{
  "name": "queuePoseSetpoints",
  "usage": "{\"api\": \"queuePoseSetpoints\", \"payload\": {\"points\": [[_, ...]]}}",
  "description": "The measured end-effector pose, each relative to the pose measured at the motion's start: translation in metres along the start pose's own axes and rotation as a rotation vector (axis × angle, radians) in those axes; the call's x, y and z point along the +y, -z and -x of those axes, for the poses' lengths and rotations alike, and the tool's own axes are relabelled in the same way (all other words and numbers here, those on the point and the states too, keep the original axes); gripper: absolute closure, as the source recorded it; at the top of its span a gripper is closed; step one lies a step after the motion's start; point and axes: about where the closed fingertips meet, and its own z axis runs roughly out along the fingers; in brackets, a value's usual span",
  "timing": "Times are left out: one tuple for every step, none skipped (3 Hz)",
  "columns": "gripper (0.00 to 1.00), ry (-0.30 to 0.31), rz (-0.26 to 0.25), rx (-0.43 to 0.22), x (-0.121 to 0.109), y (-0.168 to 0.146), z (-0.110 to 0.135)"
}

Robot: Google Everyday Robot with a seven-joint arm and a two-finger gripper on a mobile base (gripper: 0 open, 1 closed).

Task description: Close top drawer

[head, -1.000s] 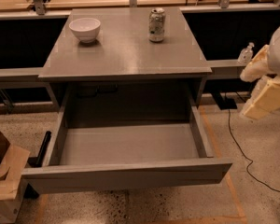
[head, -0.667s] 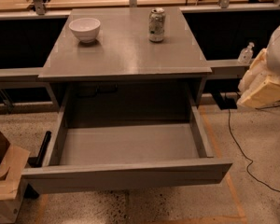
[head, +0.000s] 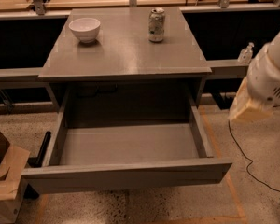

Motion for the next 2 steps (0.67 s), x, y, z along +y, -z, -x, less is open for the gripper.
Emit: {"api": "queuePoseSetpoints", "payload": {"points": [[1.0,-0.037,0.126,0.058,0.036,-0.08,-0.024],[1.0,-0.12,0.262,0.084,0.081,-0.151,-0.057]]}}
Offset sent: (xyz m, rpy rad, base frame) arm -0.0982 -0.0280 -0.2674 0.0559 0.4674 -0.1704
